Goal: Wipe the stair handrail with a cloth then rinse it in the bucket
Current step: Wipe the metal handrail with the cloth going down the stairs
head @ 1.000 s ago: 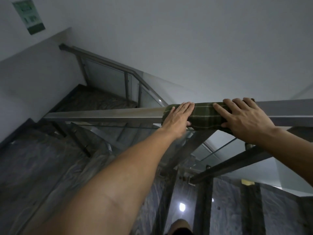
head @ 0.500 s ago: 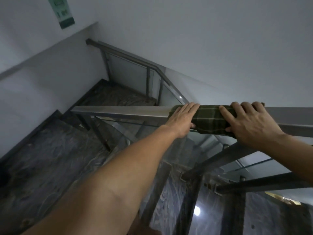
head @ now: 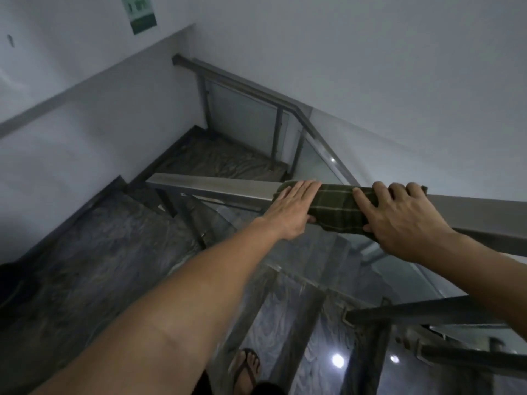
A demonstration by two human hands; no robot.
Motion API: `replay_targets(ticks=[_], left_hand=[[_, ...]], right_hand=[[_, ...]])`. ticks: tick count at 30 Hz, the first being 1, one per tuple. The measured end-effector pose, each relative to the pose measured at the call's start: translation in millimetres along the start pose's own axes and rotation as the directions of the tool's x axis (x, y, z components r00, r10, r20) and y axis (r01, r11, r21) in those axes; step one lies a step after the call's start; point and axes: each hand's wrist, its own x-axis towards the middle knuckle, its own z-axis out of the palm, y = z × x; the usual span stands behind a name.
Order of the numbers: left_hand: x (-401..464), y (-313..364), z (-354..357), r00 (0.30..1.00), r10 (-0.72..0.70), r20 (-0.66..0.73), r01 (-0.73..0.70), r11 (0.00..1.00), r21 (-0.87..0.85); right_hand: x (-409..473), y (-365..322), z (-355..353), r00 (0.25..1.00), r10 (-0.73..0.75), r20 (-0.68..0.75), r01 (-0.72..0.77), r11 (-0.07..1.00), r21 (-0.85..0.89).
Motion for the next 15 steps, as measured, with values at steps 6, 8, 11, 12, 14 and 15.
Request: replay_targets(ticks=[6,8,11,12,14,15], left_hand=[[-5,-69,-1,0.997,-0.047,0.056,0.047,0.999,0.007],[-5,-93,1,0.998,-0.041,0.051,0.04,0.999,0.009],[-7,-129,6,0.999,-0.037,0.037,0.037,0.999,0.003],[-7,-142,9,0.999,-0.037,0.033,0.037,0.999,0.005],[-7,-170,14,0.999,-0.033,0.011,0.032,0.999,0.011],[-7,-186,17,1.0,-0.028,-0.005,0.028,1.0,0.012]], right_hand=[[58,-49,-1,1.0,-0.015,0.013,0.015,1.0,-0.013],[75,-65,-2,1.0,-0.009,0.002,0.009,1.0,-0.029],[102,-90,-3,1.0,-0.007,0.0,0.007,1.0,-0.011],[112,-99,-2,1.0,-0.006,0.001,0.006,1.0,-0.005],[133,-118,-2,1.0,-0.002,-0.004,0.002,1.0,-0.008],[144,-128,-2,1.0,0.002,-0.005,-0.002,1.0,-0.01]])
